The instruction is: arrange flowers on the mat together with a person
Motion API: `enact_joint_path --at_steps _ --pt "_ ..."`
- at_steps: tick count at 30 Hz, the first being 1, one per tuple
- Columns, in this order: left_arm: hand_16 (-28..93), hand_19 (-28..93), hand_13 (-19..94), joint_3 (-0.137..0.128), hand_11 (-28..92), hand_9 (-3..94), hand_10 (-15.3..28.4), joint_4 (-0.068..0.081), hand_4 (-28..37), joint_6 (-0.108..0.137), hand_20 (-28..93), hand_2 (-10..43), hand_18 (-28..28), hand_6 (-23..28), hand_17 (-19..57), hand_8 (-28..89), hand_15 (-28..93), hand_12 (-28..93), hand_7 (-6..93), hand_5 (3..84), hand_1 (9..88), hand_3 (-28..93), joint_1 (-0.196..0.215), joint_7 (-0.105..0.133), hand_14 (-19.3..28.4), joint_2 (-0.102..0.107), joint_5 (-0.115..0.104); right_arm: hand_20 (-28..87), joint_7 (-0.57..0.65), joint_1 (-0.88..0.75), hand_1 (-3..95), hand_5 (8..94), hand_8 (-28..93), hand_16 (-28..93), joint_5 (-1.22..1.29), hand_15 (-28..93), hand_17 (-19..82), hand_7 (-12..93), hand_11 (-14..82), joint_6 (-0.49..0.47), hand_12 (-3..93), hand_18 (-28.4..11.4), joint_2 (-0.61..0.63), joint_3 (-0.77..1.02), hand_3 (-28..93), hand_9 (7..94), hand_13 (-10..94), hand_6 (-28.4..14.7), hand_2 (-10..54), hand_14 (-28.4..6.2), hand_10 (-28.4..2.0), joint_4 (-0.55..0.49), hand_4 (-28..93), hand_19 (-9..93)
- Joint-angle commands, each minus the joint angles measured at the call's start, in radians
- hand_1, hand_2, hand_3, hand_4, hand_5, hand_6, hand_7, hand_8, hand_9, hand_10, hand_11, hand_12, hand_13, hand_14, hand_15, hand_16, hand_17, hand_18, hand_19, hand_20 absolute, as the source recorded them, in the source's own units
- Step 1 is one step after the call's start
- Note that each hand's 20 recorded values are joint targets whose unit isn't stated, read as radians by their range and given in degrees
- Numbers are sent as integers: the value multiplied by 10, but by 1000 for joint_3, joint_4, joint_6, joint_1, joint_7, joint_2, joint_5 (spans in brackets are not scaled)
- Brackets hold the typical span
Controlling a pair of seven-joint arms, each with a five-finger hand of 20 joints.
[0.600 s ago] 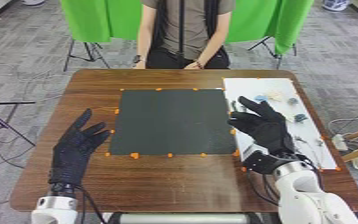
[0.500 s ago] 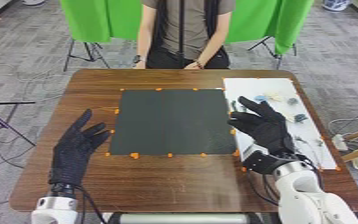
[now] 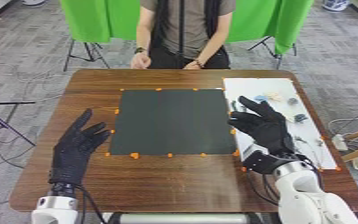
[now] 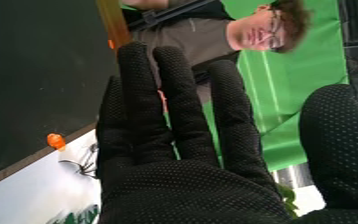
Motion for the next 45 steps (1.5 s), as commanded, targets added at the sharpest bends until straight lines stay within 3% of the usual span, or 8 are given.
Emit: enact_joint_path --at_steps 1,4,11,13,15,26,35,45 --pt "-81 674 298 4 262 367 191 0 -263 9 -44 83 260 56 -30 -91 502 117 116 312 223 752 9 2 250 -3 -4 182 -9 -14 161 476 -132 107 1 430 63 148 214 8 147 -179 1 4 742 544 414 2 139 -184 -174 -9 -263 508" --pt "-81 674 298 5 262 367 191 -1 -263 13 -44 83 259 56 -30 -91 502 116 116 312 224 752 14 5 250 -1 -6 182 -6 -13 161 476 -132 107 2 430 62 148 214 10 147 -179 2 4 742 543 414 2 140 -185 -174 -8 -263 508" --pt "-82 678 298 -3 263 366 190 -2 -262 1 -43 83 263 57 -29 -90 503 116 115 313 224 751 18 -13 250 -12 3 182 3 -21 161 476 -131 107 0 431 63 148 214 10 147 -179 1 7 741 542 414 2 140 -184 -174 -13 -263 508" --pt "-82 680 299 -1 262 366 189 -2 -262 7 -43 83 264 57 -29 -90 505 116 114 312 224 752 16 -5 251 -4 -1 182 0 -18 161 476 -132 107 0 430 63 148 213 10 147 -179 4 5 742 543 414 3 140 -184 -174 -11 -263 508" --pt "-82 680 299 -2 262 366 190 0 -262 5 -44 83 263 57 -29 -90 505 116 115 312 224 751 12 -15 251 -7 2 182 0 -22 160 476 -132 107 -1 430 62 149 214 6 147 -179 4 8 743 543 414 3 140 -184 -174 -13 -263 509" --pt "-83 679 298 6 262 366 191 2 -263 7 -47 83 261 57 -30 -91 506 116 116 315 224 752 13 -7 251 -5 -3 182 1 -17 161 477 -132 107 0 431 63 149 214 6 147 -179 0 6 743 544 415 3 140 -184 -174 -9 -263 509" --pt "-83 678 298 -5 261 366 191 -2 -262 -4 -47 84 260 61 -30 -90 504 116 115 319 224 750 18 -34 249 -19 8 182 6 -23 161 477 -132 107 -5 431 63 149 214 -4 147 -179 1 8 743 543 414 2 140 -185 -174 -10 -263 510" --pt "-83 678 296 5 262 366 192 0 -261 9 -47 83 259 64 -30 -89 504 116 115 322 224 752 6 -14 249 1 -5 182 1 -14 161 477 -132 107 -3 433 63 149 215 3 147 -179 9 6 742 543 414 3 141 -184 -174 -9 -263 509"
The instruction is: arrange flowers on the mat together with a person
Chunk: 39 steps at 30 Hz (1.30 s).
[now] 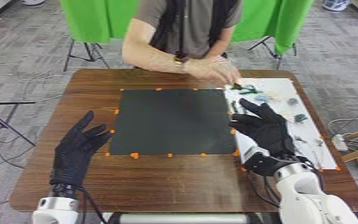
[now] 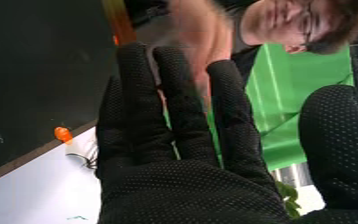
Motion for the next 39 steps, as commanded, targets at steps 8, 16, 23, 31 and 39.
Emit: enact_joint_path --at_steps 8,16,23,31,39 --pt "-83 678 296 8 262 366 191 -2 -260 8 -47 84 259 65 -31 -89 505 116 115 324 224 751 2 4 250 5 -5 182 -3 4 161 478 -132 106 -2 432 63 149 215 6 147 -179 5 -2 741 544 414 2 141 -183 -174 -7 -263 509" --pt "-83 679 296 3 262 366 191 -2 -262 7 -46 83 260 64 -31 -88 505 116 116 322 224 752 1 -3 250 1 -2 182 0 7 161 477 -132 106 -1 433 63 149 216 8 147 -179 5 -5 741 544 414 2 142 -184 -174 -7 -262 510" --pt "-83 678 296 0 263 365 190 -3 -261 4 -46 82 259 63 -31 -89 506 116 116 322 224 753 5 -7 250 -3 -1 182 0 6 161 477 -132 106 -2 434 62 149 215 9 147 -179 5 -4 741 543 414 2 142 -184 -174 -9 -262 510" --pt "-84 677 296 -1 262 365 191 -4 -261 2 -47 81 259 63 -31 -89 504 116 116 322 223 753 8 -8 250 -2 1 182 13 9 162 478 -132 106 -11 435 63 149 216 0 147 -179 13 -2 742 544 414 3 143 -184 -174 -10 -262 510" --pt "-83 677 296 -3 261 365 191 -6 -262 0 -47 80 258 64 -31 -89 505 116 116 322 224 752 9 -12 250 -4 5 182 14 5 162 479 -132 105 -11 436 62 149 216 5 146 -179 7 0 741 544 414 2 143 -184 -174 -13 -262 511"
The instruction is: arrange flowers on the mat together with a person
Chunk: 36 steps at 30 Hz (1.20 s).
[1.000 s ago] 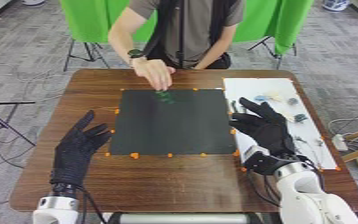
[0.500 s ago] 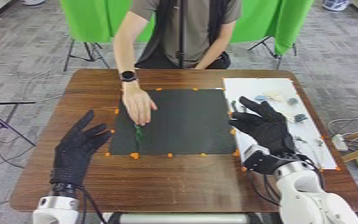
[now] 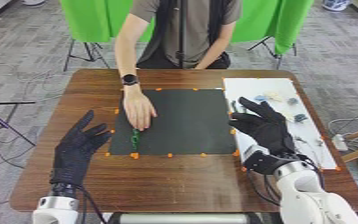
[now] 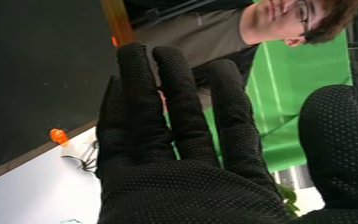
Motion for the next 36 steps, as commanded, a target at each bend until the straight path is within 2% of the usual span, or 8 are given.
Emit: enact_joint_path --at_steps 1,13,17,19,24,27,31,36 --pt "-83 676 296 -2 261 365 191 -4 -262 1 -47 80 258 64 -31 -89 505 116 116 322 224 752 12 -8 250 -8 2 182 3 -7 162 479 -132 105 -9 436 62 149 216 4 146 -179 1 2 741 544 414 2 143 -184 -174 -12 -262 511" --pt "-83 676 296 -3 263 366 191 -3 -262 0 -46 80 259 63 -31 -89 504 116 116 322 225 750 12 -8 249 -6 2 185 59 -27 160 458 -130 105 -75 441 63 144 209 -57 145 -183 -5 56 734 526 407 2 151 -189 -175 -38 -262 520" --pt "-83 676 296 -2 263 366 191 -2 -262 2 -45 81 259 63 -31 -89 506 116 115 323 225 749 10 -2 250 1 0 189 241 -41 171 449 -123 104 -290 496 114 137 227 -41 151 -237 -7 113 721 530 444 -1 146 -194 -180 -103 -253 594" --pt "-83 676 296 -1 262 366 191 -4 -262 7 -45 81 259 63 -31 -89 506 115 115 322 225 749 15 2 250 4 -4 187 335 -42 183 442 -120 100 -407 530 142 131 249 30 153 -257 13 110 714 546 476 -5 137 -196 -193 -137 -245 637" --pt "-84 677 295 -3 262 366 191 -8 -261 8 -45 81 259 64 -31 -89 506 116 115 322 225 750 22 5 250 10 -1 153 565 25 210 444 -116 83 -708 557 168 127 261 249 150 -267 95 19 707 564 506 -13 119 -198 -200 -171 -229 677" --pt "-84 680 295 -7 263 366 192 -9 -261 6 -45 82 264 64 -30 -88 505 116 116 322 225 749 19 1 250 8 2 148 717 42 227 454 -116 84 -923 567 183 130 268 300 150 -264 132 -13 705 581 525 -20 108 -193 -203 -176 -226 691" --pt "-84 683 296 -8 263 366 191 -10 -261 7 -46 83 266 64 -29 -89 505 116 115 323 225 748 27 -14 250 -1 4 129 990 83 242 501 -119 88 -1290 595 201 154 333 254 166 -259 186 -69 687 642 574 -36 92 -187 -202 -149 -225 719" --pt "-84 685 296 -1 263 365 191 -8 -261 9 -50 83 266 65 -29 -88 506 116 114 323 226 748 13 3 251 8 -1 119 1172 73 245 517 -125 95 -1507 615 208 164 359 154 170 -263 217 -73 680 655 593 -43 78 -185 -202 -131 -219 742"
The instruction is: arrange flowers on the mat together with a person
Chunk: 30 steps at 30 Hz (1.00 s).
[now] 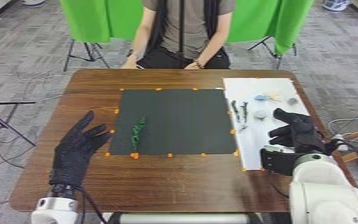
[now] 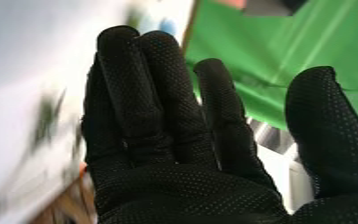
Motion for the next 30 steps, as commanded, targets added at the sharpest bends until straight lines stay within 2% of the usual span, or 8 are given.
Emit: enact_joint_path --at_steps 1,7,10,12,20,22,25,30 --pt "-83 685 299 -6 264 366 193 -5 -261 1 -51 83 266 65 -29 -88 508 116 113 323 226 748 3 -11 252 -9 7 117 338 -5 246 518 -126 96 -624 617 208 163 362 -167 171 -266 59 -7 679 656 595 -43 74 -185 -202 36 -218 744" --pt "-91 698 318 -15 282 385 202 -9 -261 12 -56 87 269 67 -24 -87 551 118 111 325 227 744 25 0 261 -7 1 102 424 -44 252 509 -123 102 -735 626 206 150 376 -251 175 -271 70 26 676 657 606 -43 64 -186 -203 47 -212 752" --pt "-96 701 310 -15 282 380 199 -10 -260 15 -59 87 269 68 -24 -86 543 117 112 325 227 745 25 -1 260 -7 1 94 450 -52 253 499 -118 103 -726 622 197 134 352 -344 171 -276 67 46 677 641 598 -43 59 -189 -211 54 -210 748" --pt "-96 703 310 -21 281 378 199 -14 -259 6 -60 87 270 68 -23 -87 541 116 113 325 226 745 31 -13 260 -15 8 84 437 -69 252 487 -112 101 -697 614 185 123 330 -379 171 -281 62 67 681 628 582 -42 52 -196 -215 65 -209 738" --pt "-95 708 306 -22 281 376 199 -17 -259 16 -70 87 271 67 -23 -88 537 116 114 324 227 746 26 -16 258 -16 4 84 361 -42 277 444 -111 82 -557 521 102 110 158 -539 143 -284 8 116 696 508 479 -33 15 -214 -220 153 -220 619" --pt "-94 709 306 -22 281 376 199 -18 -260 15 -73 87 271 67 -23 -88 536 116 115 324 227 746 26 -8 258 -14 6 92 347 -31 276 439 -110 85 -535 509 92 107 141 -515 142 -284 11 108 700 488 464 -37 13 -218 -221 176 -222 608" --pt "-94 709 305 -21 282 376 199 -20 -260 20 -75 87 270 67 -23 -88 535 116 115 324 227 746 26 1 257 -10 2 100 333 -14 275 433 -108 89 -496 506 86 108 134 -565 145 -284 12 97 703 476 456 -39 12 -219 -219 204 -225 600" --pt "-93 710 305 -17 282 376 198 -19 -259 24 -79 87 270 67 -23 -88 534 115 115 324 227 746 24 5 257 -4 -4 110 326 36 308 459 -112 89 -467 498 87 118 144 -599 147 -284 52 32 713 509 475 -33 -15 -207 -205 259 -228 593"
